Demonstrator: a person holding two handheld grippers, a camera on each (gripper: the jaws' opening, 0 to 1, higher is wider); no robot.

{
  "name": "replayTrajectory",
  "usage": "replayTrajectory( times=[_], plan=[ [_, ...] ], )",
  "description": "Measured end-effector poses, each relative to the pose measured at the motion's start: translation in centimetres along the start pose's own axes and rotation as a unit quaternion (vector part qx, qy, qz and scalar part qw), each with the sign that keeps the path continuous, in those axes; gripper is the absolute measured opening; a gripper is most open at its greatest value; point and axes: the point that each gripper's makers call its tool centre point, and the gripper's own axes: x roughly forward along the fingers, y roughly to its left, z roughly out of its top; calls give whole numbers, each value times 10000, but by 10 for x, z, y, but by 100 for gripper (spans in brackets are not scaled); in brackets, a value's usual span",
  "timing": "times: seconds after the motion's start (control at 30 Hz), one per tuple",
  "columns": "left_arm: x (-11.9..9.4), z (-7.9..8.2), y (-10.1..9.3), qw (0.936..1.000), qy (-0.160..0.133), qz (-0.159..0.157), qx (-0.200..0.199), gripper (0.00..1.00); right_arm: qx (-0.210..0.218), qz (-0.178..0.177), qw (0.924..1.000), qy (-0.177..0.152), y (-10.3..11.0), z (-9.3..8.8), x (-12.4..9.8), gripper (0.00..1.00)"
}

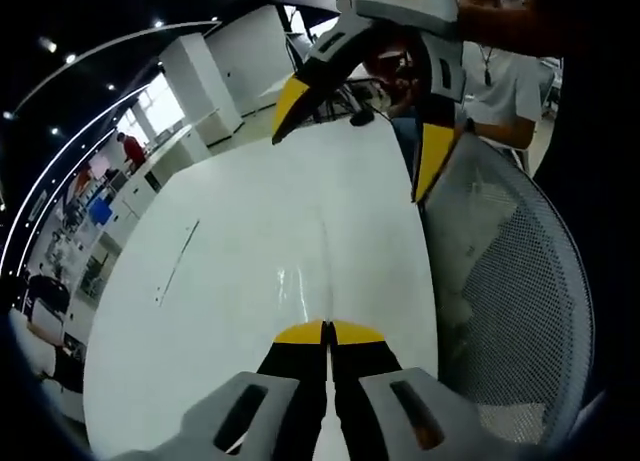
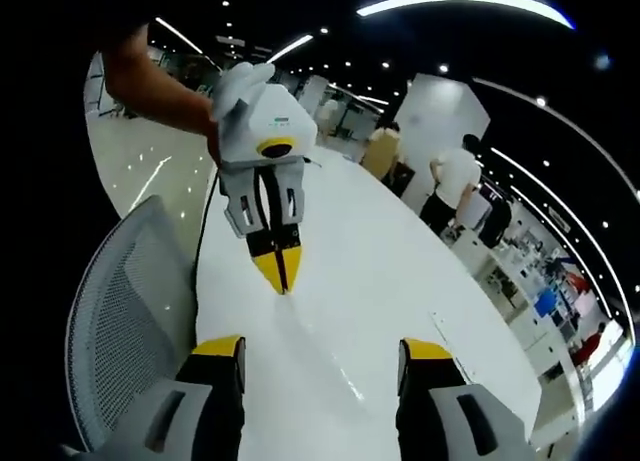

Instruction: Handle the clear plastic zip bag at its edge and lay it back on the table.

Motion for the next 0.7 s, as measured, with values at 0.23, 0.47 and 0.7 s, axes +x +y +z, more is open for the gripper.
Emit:
replayTrajectory(
  times=[0.23,0.47,0.7],
  plan=[
    [-4,6,0,9999,11,-39,115,0,-144,37,9999,54,-2,-1,1,58],
    [-5,10,0,9998,2,-77,187,0,-176,87,9998,74,-1,0,2,56],
    [-5,12,-3,9996,24,-144,244,0,-169,148,9997,42,2,5,4,48]
  ],
)
